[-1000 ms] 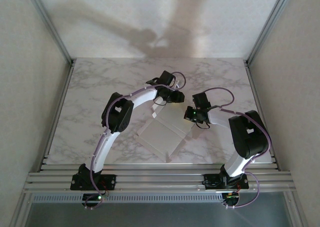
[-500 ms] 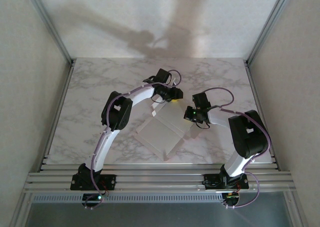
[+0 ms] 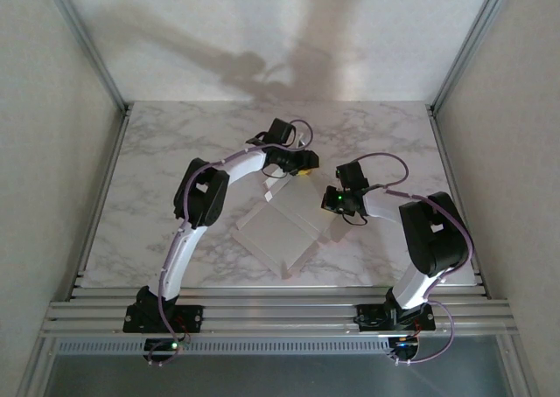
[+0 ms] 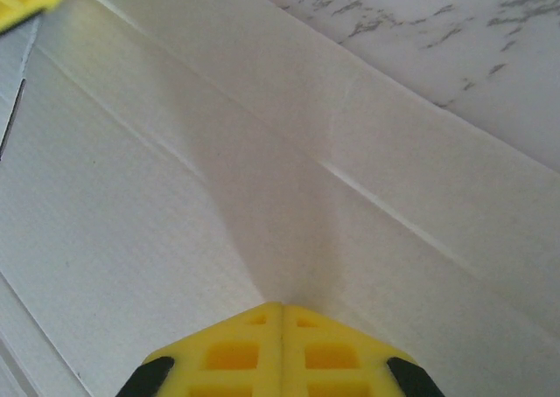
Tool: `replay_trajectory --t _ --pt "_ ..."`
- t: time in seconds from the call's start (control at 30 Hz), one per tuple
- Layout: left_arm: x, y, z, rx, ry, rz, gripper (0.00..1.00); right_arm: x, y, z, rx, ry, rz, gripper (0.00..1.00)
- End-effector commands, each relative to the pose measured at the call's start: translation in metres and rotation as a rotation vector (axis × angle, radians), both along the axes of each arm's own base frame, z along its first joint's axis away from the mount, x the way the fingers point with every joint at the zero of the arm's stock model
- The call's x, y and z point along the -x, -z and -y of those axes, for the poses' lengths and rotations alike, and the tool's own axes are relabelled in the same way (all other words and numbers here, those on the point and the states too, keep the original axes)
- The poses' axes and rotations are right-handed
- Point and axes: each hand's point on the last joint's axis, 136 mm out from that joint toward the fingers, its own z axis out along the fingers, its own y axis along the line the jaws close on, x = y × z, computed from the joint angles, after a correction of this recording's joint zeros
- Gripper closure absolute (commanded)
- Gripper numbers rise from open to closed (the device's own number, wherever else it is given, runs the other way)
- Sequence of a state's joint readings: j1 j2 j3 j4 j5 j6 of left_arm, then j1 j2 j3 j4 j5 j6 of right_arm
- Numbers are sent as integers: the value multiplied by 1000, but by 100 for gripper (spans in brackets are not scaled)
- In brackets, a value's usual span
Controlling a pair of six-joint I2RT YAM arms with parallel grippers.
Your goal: Fold the paper box
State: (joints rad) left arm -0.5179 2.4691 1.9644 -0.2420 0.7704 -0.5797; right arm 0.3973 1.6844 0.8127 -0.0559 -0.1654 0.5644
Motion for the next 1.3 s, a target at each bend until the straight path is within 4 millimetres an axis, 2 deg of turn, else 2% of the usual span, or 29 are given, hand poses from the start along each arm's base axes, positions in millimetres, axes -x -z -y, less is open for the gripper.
replay_trajectory --t 0.0,0.13,0.47,0.67,0.9,1.17,1.27 --pt "-18 -66 -9 57 -17 152 55 25 23 5 44 -29 -109 100" --pt "-20 -73 -23 -7 -24 187 54 29 20 2 45 -49 -102 100" --pt "-21 -46 -89 -359 -55 252 48 36 14 -4 51 -88 -90 100" --pt "-8 -23 -118 -524 13 251 48 37 13 -7 54 -103 -89 100" --pt "8 -7 -123 -553 136 238 51 37 12 -8 55 -111 -87 100" --pt "15 8 -125 -577 205 210 53 36 11 -9 55 -113 -86 100" --pt "16 12 -124 -572 213 199 57 36 11 -9 56 -113 -85 100"
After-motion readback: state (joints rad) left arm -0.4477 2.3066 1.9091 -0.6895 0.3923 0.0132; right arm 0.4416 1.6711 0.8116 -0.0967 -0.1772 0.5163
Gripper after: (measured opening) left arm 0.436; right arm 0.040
